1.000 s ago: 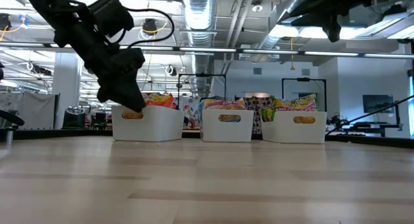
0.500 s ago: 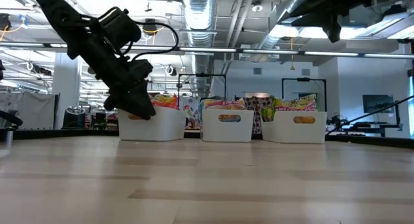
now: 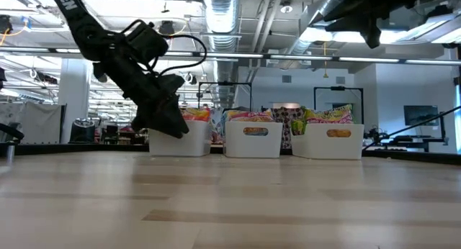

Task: Sort Maruchan noodles
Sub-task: Adjust the left white bin, then return to Home Position

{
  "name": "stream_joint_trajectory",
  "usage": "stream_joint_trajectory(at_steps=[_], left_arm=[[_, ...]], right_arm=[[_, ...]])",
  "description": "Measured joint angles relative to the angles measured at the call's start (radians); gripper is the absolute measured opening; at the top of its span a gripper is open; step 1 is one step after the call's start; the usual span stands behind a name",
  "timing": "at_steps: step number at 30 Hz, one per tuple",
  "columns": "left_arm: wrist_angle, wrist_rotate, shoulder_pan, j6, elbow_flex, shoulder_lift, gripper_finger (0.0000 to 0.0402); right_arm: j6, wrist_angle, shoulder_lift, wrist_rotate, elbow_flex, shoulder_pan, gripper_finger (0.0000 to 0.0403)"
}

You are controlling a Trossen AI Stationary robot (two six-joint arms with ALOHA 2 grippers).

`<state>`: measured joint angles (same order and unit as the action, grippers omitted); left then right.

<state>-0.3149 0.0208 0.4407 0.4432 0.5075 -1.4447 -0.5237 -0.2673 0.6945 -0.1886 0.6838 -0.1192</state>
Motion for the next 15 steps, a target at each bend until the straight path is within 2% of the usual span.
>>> stream_joint_trajectory(at_steps=[7,12,15], left_arm=[[0.011,0.032,0.006,-0.039,0.076,-0.054,0.0125],[0.063,0.117,0.007,-0.038,0.112,-0.043,0.0125],[0.115,0.129,0.002,-0.032,0.122,-0.007,0.0125]], right_arm=[[0.0,-0.013,0.0,0.0,0.0,0.0,0.0127],[0.0,-0.014,0.0,0.0,0.0,0.0,0.0127],[0.0,-0.018,0.0,0.0,0.0,0.0,0.0127]])
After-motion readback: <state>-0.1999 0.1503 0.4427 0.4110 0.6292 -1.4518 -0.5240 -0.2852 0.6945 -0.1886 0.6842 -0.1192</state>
